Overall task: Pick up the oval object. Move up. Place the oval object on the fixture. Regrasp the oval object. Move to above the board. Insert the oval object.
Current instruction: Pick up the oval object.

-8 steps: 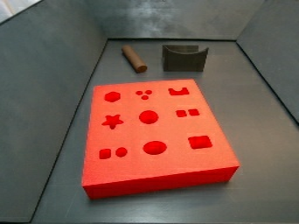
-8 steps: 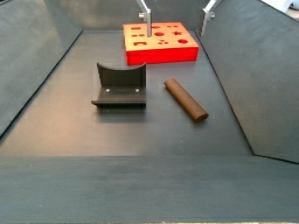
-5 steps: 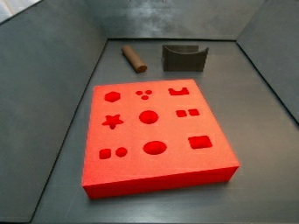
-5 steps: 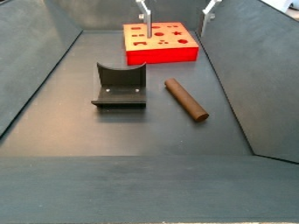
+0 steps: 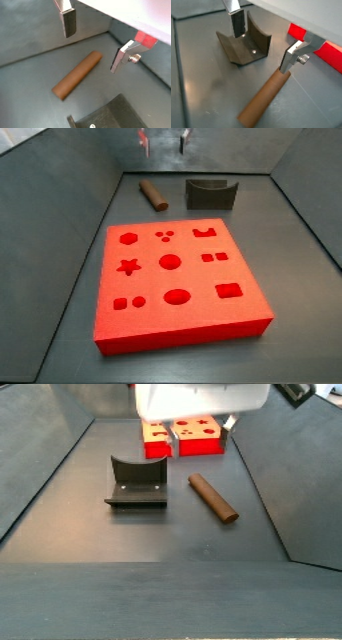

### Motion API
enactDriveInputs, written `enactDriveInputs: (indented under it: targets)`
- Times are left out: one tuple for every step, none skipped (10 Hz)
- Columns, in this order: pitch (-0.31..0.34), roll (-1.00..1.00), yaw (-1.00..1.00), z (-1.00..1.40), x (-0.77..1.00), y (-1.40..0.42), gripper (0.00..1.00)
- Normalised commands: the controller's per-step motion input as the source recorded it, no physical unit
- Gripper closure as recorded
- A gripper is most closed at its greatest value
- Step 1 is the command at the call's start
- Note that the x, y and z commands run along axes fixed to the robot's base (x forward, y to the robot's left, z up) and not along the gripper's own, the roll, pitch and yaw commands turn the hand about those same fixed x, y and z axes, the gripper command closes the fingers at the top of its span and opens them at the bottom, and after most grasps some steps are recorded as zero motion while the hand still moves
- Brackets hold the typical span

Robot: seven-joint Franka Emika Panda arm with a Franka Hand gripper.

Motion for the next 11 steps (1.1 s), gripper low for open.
enactDriveInputs:
  targets:
    - [-0.109, 0.21, 0.44, -0.80, 0.00, -0.55, 0.00]
    - [-0.119, 0.23, 0.42, -0.76, 0.00, -0.53, 0.00]
    - [-0.137, 0.24, 0.39, -0.72, 0.00, -0.51, 0.00]
    - [-0.100, 0.17, 0.30, -0.86, 0.18, -0.10, 0.00]
    - [-0.064, 0.14, 0.22, -0.93, 0.16, 0.08, 0.00]
    - [-0.054, 0.16, 0.09, -0.95, 0.03, 0.22, 0.00]
    - [-0.067, 0.15, 0.00, -0.96, -0.06, 0.35, 0.00]
    - [-0.089, 0.13, -0.11, -0.90, -0.22, 0.41, 0.00]
    - [-0.090, 0.09, -0.25, -0.86, -0.35, 0.43, 0.00]
    - [-0.120, 0.07, -0.39, -0.79, -0.59, 0.41, 0.00]
    - [-0.159, 0.05, -0.39, -0.77, -0.60, 0.32, 0.00]
